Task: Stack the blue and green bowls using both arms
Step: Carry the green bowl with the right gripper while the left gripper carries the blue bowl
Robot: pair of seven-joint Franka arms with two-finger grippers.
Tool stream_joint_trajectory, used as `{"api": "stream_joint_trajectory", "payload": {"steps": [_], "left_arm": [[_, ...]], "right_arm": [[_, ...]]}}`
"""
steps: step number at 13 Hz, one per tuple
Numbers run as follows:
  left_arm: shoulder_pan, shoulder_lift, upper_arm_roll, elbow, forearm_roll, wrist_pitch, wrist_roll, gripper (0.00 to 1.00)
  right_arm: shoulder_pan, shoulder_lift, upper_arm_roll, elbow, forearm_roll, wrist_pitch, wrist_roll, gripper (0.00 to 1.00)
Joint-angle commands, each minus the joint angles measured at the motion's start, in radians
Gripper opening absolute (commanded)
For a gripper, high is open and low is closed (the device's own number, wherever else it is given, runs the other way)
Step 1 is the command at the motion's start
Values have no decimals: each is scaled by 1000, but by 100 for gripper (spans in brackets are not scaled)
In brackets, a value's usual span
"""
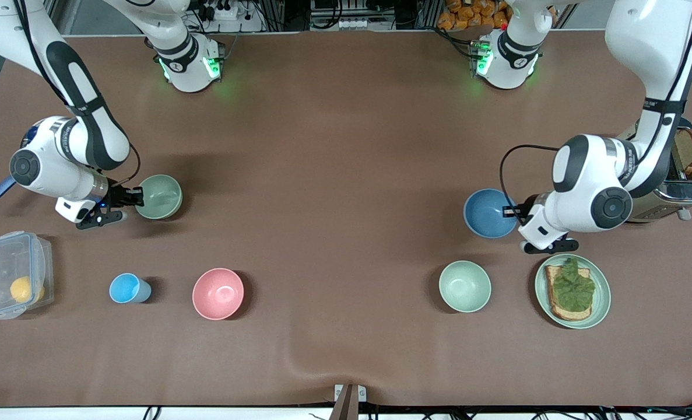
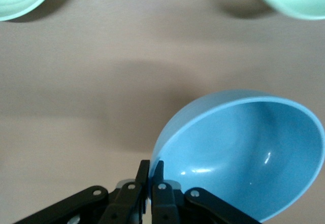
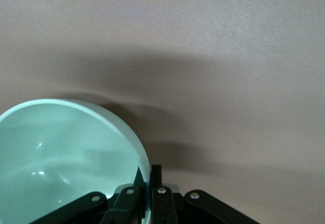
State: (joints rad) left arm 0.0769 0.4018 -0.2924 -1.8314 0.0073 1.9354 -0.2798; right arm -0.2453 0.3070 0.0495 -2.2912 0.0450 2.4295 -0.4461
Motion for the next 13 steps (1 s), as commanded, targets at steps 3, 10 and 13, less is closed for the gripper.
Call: {"api": "stream_joint_trajectory", "payload": {"steps": [3,10,13], "left_arm": [[-12,15,-138,78,-53,-39,-157,0],[-95,23,-151,190,-52,-58,-295,0],[-91,0,-151,192,-41,-62,-297,0]], "right_arm": [[4,-9,23,79,61,-171,125,0],[158,-52,21,133,206,-354,467,0],[276,-71,23,127,213,-343,677,0]]}}
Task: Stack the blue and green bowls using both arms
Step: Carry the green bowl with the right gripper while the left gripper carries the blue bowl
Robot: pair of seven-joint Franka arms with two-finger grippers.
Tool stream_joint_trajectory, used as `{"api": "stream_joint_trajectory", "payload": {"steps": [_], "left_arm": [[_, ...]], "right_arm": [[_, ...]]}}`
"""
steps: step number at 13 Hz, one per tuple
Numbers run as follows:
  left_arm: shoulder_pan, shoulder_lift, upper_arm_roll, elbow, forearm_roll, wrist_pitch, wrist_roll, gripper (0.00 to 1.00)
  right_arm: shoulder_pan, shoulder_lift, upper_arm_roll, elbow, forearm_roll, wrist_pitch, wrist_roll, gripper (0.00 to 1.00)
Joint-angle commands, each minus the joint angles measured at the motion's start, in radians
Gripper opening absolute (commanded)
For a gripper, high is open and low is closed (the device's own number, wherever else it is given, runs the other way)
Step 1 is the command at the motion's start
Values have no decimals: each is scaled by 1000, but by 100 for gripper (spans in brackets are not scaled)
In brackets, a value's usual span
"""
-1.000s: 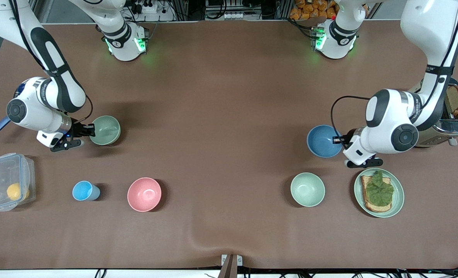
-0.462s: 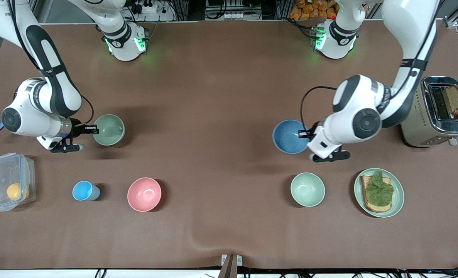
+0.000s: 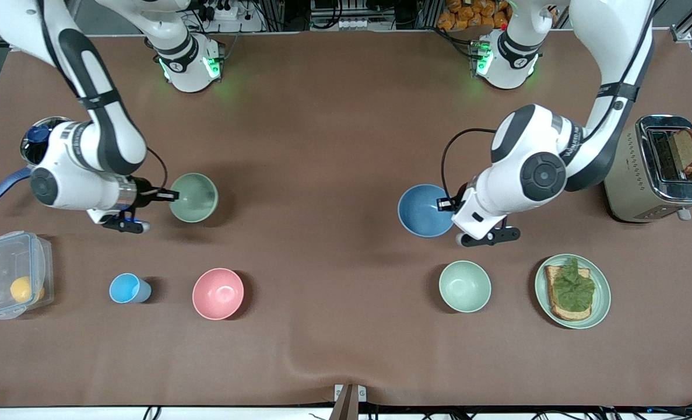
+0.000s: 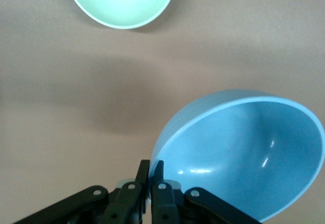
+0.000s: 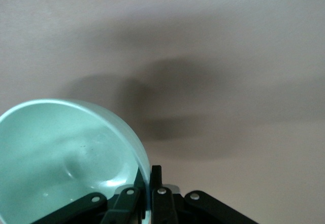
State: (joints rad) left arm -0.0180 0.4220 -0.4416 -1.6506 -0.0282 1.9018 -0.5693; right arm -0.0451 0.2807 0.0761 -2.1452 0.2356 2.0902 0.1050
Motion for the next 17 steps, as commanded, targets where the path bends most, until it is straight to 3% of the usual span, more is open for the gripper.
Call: {"api": "stream_joint_trajectory", "payload": {"steps": [1,4,11,17], "left_arm": [[3,-28,1,14,1,-39,-6,0],[24,-45,6,15,20,-62,11,0],[141,-83,7,11,22,-133,176,0],[145,-62,7,8,22,-132,178,0]], "right_arm": [[109,-46,-1,-19,33,1,207,0],[267,-61,2,-16,162,56,387,0],[618,0,4,-18,180,445,879,0],[781,124,2,51,180,631,1093,0]]}}
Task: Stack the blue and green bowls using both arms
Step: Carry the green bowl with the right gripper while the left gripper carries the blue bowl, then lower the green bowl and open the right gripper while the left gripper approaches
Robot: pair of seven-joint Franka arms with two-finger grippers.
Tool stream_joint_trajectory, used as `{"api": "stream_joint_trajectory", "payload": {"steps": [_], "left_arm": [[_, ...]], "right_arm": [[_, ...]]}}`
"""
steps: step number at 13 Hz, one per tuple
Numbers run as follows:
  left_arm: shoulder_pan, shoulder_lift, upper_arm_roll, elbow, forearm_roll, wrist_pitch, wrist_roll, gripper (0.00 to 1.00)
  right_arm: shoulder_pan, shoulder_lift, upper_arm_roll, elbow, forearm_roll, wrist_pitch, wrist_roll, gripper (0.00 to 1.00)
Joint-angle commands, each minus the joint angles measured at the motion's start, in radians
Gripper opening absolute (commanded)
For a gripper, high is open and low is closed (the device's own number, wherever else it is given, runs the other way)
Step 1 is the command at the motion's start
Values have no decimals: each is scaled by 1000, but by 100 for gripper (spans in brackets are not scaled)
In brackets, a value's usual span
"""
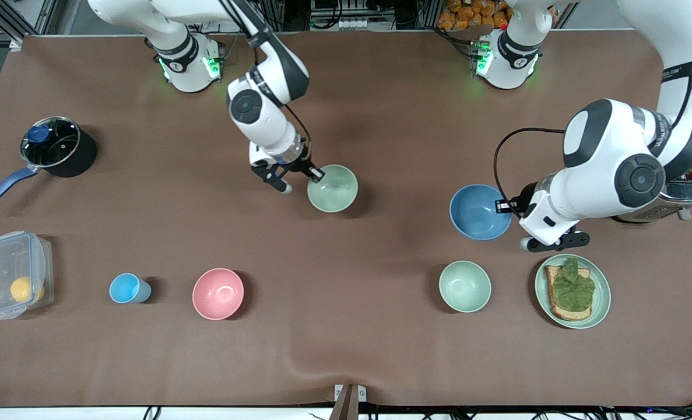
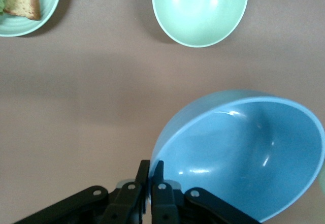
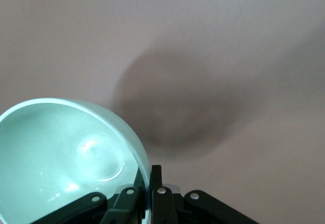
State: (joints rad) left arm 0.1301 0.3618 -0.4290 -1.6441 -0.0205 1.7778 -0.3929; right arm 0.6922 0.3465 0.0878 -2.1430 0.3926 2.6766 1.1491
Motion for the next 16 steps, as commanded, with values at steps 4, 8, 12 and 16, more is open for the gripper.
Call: {"api": "stream_joint_trajectory", "payload": {"steps": [4,8,12,16], "left_arm": [[-9,14,-5,0,14,-1,-4,0],[-15,25,-11,6,13,8,-9,0],[-33,25,-14,9,1,9,-23,0],[-72,25,-16,12,-3,9,-101,0]], "right_arm": [[122,140,-16,49,22,183,103,0],[145,158,-19,57,22,193,126,0],[170,177,-23,72,22,193,147,0],[178,187,-31,80,22,192,152,6]]}}
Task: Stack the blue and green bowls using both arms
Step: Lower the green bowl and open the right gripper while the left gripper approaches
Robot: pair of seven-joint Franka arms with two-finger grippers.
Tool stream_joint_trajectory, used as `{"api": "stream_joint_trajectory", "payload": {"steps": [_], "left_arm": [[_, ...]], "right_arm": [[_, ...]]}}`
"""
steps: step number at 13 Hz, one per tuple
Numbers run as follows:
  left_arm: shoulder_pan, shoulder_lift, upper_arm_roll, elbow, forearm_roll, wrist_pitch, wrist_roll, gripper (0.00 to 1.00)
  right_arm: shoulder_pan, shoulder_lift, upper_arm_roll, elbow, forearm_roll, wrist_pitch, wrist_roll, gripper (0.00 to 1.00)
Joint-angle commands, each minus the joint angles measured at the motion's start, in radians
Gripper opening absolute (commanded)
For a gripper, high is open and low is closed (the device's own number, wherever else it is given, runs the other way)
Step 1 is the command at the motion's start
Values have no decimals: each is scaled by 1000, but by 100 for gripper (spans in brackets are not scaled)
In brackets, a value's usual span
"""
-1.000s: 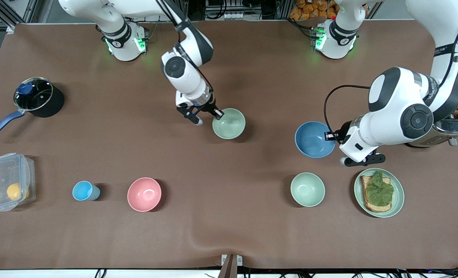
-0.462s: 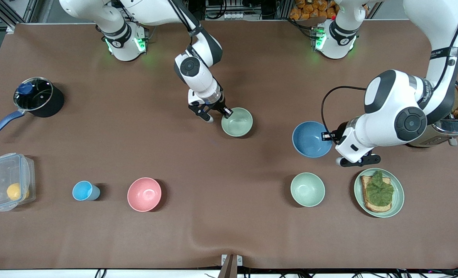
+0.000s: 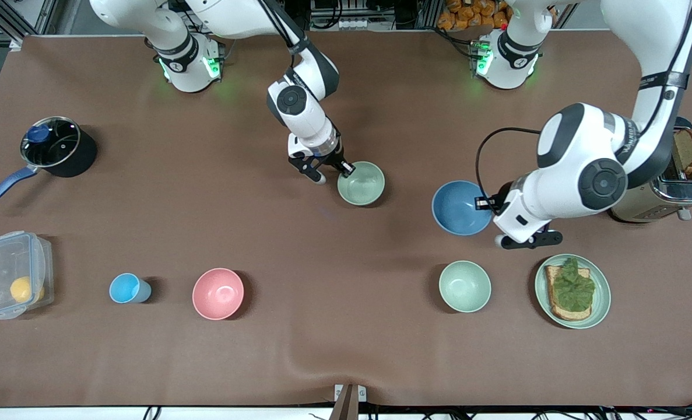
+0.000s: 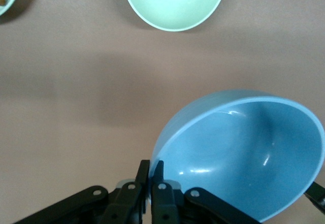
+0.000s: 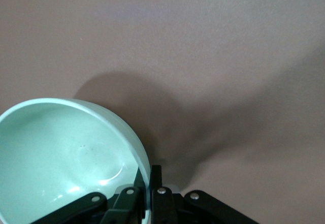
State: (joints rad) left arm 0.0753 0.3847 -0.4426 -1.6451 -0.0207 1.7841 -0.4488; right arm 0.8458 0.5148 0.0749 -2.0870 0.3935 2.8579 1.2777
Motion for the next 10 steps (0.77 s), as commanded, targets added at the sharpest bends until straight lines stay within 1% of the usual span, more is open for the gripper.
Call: {"api": "stream_joint_trajectory", "payload": {"steps": [1,2,3,4,8,10], "left_arm": [[-26,2,-4,25,-4,3,-53,0],[-29,2,-2,37,-22,3,-54,0],[-32,2,-2,39,-44,3,-56,0],[-32,0,-2,42,-51,3,-56,0],[-41,-1,-2,54,-76,1,-73,0],[-66,-1,-4,56,-81,1,-128,0]], "right_arm": [[19,22,-18,31,21,11,41,42],[13,24,-18,41,21,8,54,67],[10,22,-18,45,22,3,64,79],[9,22,-18,50,21,3,74,100],[-8,14,-17,58,24,-2,81,100],[-31,-4,-15,64,24,-29,155,100]]}}
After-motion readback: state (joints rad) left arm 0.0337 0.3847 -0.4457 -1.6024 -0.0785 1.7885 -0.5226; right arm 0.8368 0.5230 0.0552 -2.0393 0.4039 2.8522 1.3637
